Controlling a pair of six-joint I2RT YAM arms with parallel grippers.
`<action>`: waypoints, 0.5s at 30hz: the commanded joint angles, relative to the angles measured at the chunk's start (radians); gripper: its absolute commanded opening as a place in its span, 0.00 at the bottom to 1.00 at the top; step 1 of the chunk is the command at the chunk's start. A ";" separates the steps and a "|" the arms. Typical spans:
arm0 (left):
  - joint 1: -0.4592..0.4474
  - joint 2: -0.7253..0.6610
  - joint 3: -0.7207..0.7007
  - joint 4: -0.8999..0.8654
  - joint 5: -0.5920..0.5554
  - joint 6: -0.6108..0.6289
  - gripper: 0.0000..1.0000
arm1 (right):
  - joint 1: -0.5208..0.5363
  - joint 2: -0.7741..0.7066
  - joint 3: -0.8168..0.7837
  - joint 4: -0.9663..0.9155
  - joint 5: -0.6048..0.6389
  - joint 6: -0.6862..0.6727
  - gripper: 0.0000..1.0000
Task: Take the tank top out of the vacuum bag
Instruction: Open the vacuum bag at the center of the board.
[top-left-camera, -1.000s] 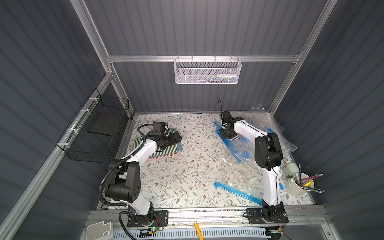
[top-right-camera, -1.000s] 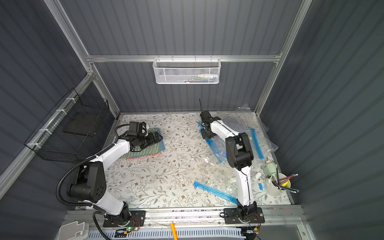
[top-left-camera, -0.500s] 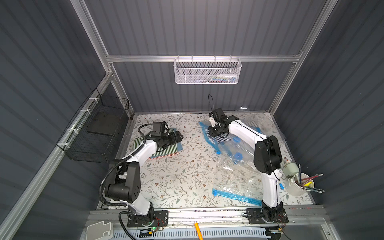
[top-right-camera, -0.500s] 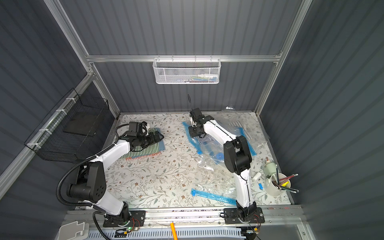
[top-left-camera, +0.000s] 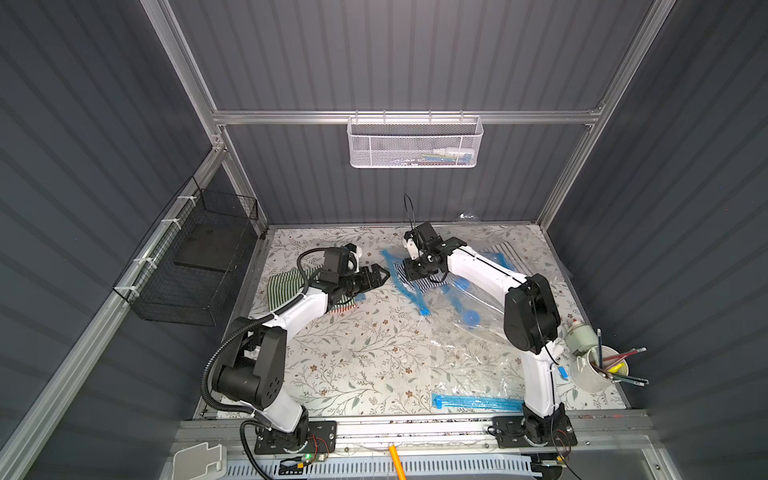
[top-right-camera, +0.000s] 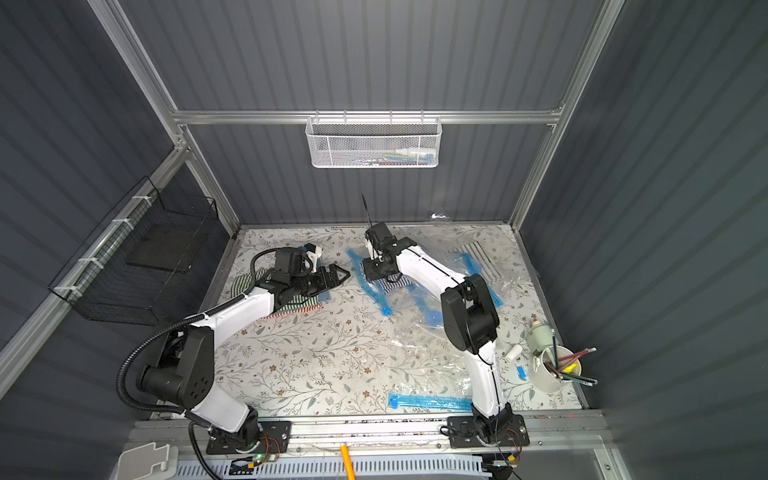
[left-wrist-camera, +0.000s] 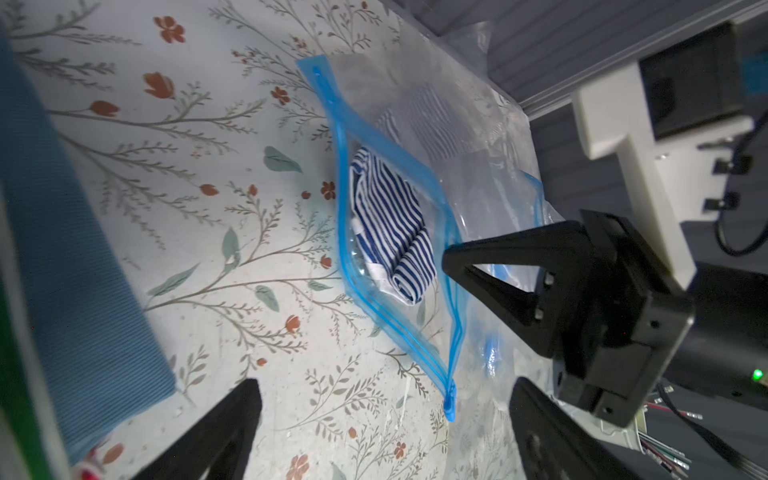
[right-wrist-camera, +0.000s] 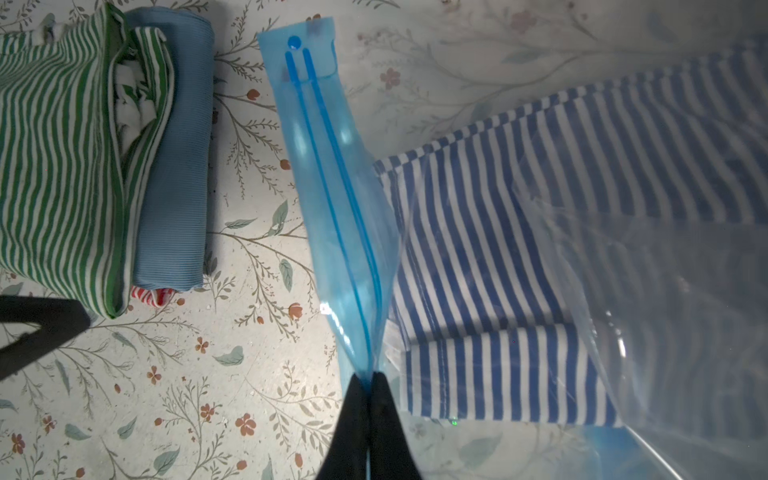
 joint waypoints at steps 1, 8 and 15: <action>0.004 0.040 -0.051 0.149 0.031 -0.072 0.88 | 0.001 -0.030 -0.007 0.032 -0.032 0.041 0.00; -0.022 0.096 -0.050 0.241 0.023 -0.120 0.86 | 0.001 -0.044 -0.024 0.053 -0.021 0.061 0.00; -0.030 0.182 -0.042 0.306 0.044 -0.160 0.87 | 0.002 -0.058 -0.040 0.069 -0.016 0.071 0.00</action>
